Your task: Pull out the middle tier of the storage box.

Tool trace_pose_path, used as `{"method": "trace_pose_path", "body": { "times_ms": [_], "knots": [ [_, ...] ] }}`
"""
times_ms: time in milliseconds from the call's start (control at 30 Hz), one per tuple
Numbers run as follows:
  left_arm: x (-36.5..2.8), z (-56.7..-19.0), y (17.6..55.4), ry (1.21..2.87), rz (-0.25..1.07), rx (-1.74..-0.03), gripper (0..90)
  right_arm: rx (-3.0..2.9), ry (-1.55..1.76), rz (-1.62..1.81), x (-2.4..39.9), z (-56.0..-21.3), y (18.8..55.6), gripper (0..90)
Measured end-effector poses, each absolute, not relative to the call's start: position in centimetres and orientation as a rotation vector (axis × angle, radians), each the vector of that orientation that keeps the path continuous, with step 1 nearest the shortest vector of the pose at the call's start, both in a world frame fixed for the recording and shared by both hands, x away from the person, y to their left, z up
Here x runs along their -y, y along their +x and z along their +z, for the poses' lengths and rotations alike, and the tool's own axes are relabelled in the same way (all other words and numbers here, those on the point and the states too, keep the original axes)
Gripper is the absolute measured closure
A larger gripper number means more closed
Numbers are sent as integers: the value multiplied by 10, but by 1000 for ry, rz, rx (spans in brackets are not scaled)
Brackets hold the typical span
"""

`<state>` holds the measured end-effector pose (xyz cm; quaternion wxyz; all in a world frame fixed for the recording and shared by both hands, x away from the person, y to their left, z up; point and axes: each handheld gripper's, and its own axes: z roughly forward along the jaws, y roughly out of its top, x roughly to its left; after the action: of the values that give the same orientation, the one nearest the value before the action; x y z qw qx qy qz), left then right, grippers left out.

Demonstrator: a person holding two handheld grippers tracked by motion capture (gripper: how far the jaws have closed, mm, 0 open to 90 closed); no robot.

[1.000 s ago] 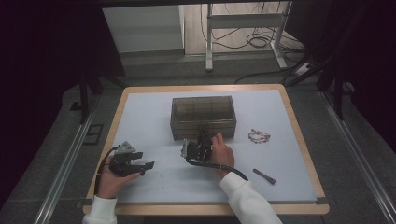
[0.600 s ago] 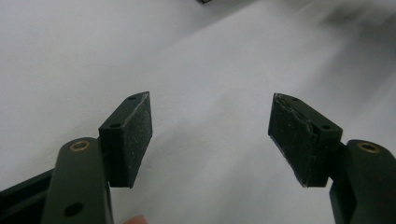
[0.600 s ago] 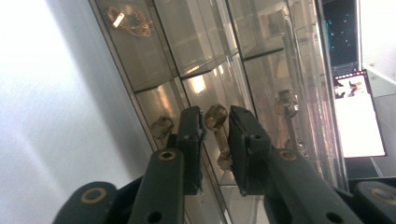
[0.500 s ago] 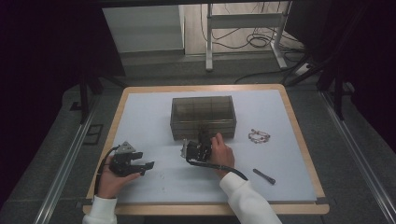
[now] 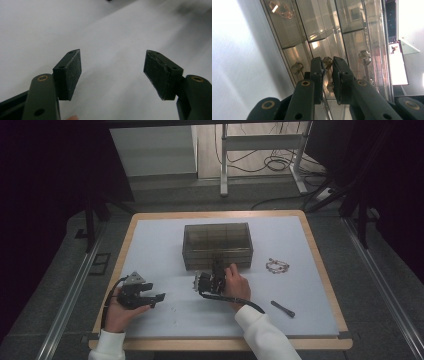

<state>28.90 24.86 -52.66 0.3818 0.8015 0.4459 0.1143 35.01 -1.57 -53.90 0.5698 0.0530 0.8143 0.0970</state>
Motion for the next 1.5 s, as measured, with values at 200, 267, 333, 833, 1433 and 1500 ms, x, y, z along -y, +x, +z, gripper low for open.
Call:
{"method": "trace_pose_path", "body": {
  "times_ms": [200,267,333,833,1433,1500],
  "knots": [
    [-249,-527,289,2047,292,-1137,308,-1909,119,221,15,-540,349,795],
    [-249,-527,289,2046,292,-1137,308,-1907,119,222,15,-540,349,795],
    [-249,-527,289,2046,292,-1137,308,-1901,118,220,15,-540,349,795],
    [-249,-527,289,2051,290,-1137,307,-1889,119,220,15,-542,346,796],
    [-249,-527,289,2050,291,-1138,306,-1886,114,226,17,-542,338,796],
    [-249,-527,289,2050,291,-1137,306,-1888,113,230,17,-542,337,796]
  ]
}}
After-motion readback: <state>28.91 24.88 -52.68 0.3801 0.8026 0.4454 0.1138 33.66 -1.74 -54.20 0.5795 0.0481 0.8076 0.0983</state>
